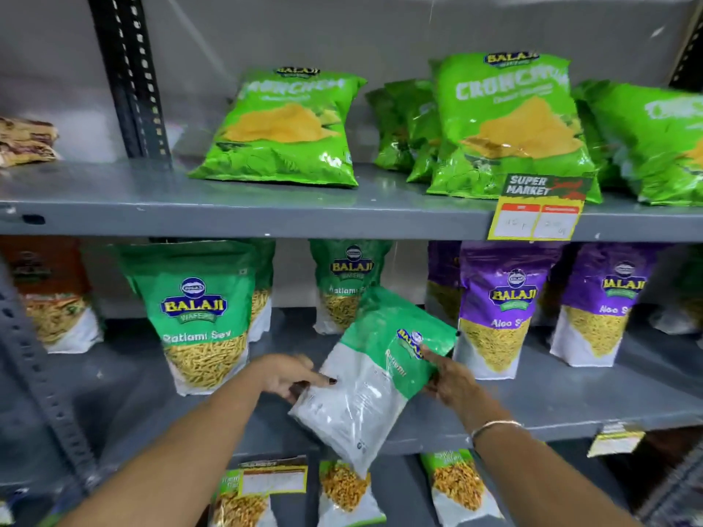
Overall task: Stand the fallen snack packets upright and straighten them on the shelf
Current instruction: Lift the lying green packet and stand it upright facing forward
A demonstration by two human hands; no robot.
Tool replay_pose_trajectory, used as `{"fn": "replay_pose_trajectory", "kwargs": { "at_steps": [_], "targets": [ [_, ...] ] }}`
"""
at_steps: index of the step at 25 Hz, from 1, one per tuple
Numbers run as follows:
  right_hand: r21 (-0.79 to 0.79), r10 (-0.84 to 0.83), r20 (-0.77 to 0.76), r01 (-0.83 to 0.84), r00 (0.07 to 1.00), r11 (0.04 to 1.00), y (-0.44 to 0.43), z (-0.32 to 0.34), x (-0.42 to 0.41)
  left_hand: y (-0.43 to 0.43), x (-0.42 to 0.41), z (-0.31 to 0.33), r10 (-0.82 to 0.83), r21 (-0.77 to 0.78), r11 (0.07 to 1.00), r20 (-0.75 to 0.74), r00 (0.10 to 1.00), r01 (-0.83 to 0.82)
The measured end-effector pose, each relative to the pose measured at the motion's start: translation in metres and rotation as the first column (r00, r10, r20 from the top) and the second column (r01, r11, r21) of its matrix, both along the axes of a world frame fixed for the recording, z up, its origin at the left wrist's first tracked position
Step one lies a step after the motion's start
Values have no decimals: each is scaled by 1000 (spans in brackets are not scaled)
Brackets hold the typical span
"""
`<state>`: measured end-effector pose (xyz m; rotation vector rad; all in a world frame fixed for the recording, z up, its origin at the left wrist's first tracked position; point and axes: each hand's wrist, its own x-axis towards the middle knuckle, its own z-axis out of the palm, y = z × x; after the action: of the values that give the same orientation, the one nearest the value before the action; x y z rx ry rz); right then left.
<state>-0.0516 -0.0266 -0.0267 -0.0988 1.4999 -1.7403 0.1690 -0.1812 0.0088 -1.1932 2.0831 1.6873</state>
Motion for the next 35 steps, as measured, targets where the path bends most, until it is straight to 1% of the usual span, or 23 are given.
{"fn": "replay_pose_trajectory", "kwargs": {
  "at_steps": [1, 3, 4, 6, 8, 10, 12, 15, 17, 19, 21, 22, 23, 25, 27, 29, 31, 33, 35],
  "targets": [
    [-10, -3, -59, 2, 998, 1000, -3, 14, -2, 0, 0, 2, -28, -16, 999, -29, 999, 27],
    [-133, -18, -175, -6, 984, 991, -11, 48, -4, 1, -2, 9, -52, -32, 998, -110, 993, 48],
    [-171, -21, -238, -20, 971, 985, -16, 66, -4, 1, -5, 12, -40, -53, 998, -166, 985, 32],
    [-211, -18, -346, -59, 938, 976, -31, 93, -3, 1, -14, 14, 20, -138, 989, -270, 963, -60],
    [-257, -48, -393, -60, 918, 964, -46, 101, -6, -2, -25, 7, 87, -226, 957, -374, 924, -182],
    [-232, -78, -461, -35, 884, 972, -56, 96, -8, -4, -35, -5, 177, -286, 906, -417, 891, -313],
    [-197, -63, -535, -51, 843, 979, -62, 86, -8, -9, -41, -21, 259, -304, 858, -440, 860, -414],
    [-199, -25, -591, -116, 806, 973, -69, 77, -5, -12, -44, -42, 347, -265, 817, -482, 804, -512],
    [-166, -6, -645, -133, 764, 977, -68, 73, -1, -11, -44, -46, 379, -265, 791, -494, 783, -551],
    [-105, -7, -663, -84, 749, 991, -62, 59, 6, -7, -43, -45, 382, -262, 791, -494, 781, -553],
    [-16, -14, -647, 5, 762, 1000, -51, 34, 19, -6, -43, -42, 368, -267, 804, -479, 797, -532],
    [43, 16, -635, 14, 773, 999, -44, 22, 30, -6, -44, -43, 362, -276, 807, -470, 805, -523],
    [78, 60, -624, -14, 779, 997, -40, 10, 42, -6, -43, -41, 355, -282, 813, -455, 817, -510],
    [81, 120, -624, -89, 772, 993, -36, -4, 65, -3, -42, -38, 342, -278, 825, -448, 826, -492],
    [60, 122, -616, -108, 778, 992, -40, -8, 78, 2, -41, -34, 328, -266, 843, -434, 839, -468],
    [35, 153, -569, -163, 808, 986, -43, -8, 80, 4, -35, -32, 285, -271, 872, -397, 873, -408],
    [50, 242, -538, -256, 807, 965, -44, -10, 76, 2, -27, -31, 212, -265, 910, -360, 909, -317],
    [87, 302, -555, -307, 775, 948, -44, -14, 72, 1, -21, -26, 182, -192, 948, -326, 928, -253],
    [174, 339, -596, -296, 728, 939, -44, -14, 74, 0, -19, -19, 228, -61, 965, -296, 928, -256]
  ]
}}
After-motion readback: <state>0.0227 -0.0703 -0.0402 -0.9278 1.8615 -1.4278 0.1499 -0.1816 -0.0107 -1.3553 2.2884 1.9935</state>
